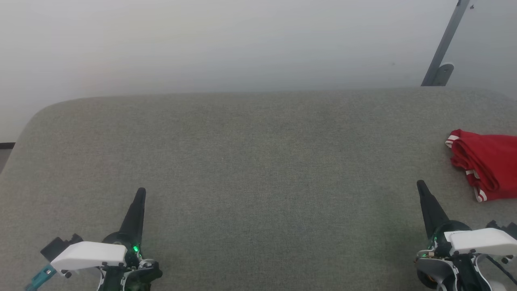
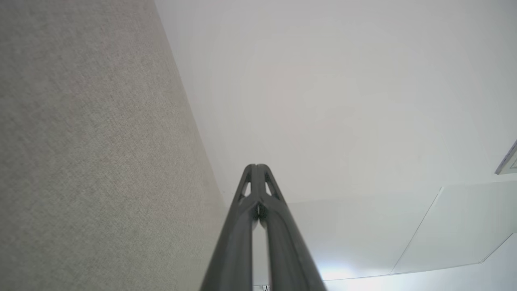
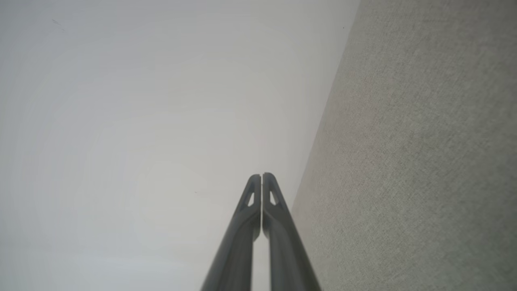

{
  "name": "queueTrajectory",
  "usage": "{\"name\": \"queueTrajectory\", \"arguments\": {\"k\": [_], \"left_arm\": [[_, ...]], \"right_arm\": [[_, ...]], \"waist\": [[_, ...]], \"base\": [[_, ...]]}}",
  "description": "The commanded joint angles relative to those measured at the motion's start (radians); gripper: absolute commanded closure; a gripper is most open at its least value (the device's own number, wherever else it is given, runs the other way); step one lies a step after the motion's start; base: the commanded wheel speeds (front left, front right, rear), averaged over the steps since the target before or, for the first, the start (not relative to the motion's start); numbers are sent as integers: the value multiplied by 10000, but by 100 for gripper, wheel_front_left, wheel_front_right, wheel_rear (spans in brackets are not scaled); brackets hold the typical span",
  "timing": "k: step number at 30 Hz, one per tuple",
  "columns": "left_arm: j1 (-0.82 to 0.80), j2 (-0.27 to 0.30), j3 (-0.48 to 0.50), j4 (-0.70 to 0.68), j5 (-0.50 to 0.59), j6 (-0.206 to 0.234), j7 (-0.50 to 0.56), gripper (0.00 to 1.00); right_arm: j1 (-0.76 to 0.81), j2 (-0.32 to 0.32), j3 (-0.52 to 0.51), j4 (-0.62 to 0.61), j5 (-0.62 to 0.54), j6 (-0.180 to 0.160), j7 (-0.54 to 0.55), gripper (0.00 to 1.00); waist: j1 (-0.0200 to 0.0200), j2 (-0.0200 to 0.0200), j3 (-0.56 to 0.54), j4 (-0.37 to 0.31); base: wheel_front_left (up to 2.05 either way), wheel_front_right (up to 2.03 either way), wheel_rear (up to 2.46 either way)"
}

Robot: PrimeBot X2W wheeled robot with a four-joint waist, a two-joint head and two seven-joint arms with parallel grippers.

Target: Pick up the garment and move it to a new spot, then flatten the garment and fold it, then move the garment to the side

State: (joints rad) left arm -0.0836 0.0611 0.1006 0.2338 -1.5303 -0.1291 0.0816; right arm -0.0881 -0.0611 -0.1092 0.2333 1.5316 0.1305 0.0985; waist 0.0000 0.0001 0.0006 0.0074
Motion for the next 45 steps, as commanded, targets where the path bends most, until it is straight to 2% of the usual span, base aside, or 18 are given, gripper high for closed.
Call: {"name": "queueTrajectory", "arguments": {"k": [1, 14, 45], "left_arm": [[-144, -2, 37, 31, -161, -25, 72, 100], [-307, -60, 73, 134, -937, -28, 310, 100], [-310, -79, 108, 124, -865, -28, 330, 100]], "right_arm": [[-166, 49, -33, 19, 173, 4, 62, 100], [-258, 138, -70, 147, 864, 4, 191, 100], [-244, 134, -59, 131, 828, 4, 176, 100]], "waist": [[0, -1, 2, -6], [0, -1, 25, -74], [0, -1, 25, -74]], "base": [[0, 0, 0], [0, 0, 0], [0, 0, 0]]}}
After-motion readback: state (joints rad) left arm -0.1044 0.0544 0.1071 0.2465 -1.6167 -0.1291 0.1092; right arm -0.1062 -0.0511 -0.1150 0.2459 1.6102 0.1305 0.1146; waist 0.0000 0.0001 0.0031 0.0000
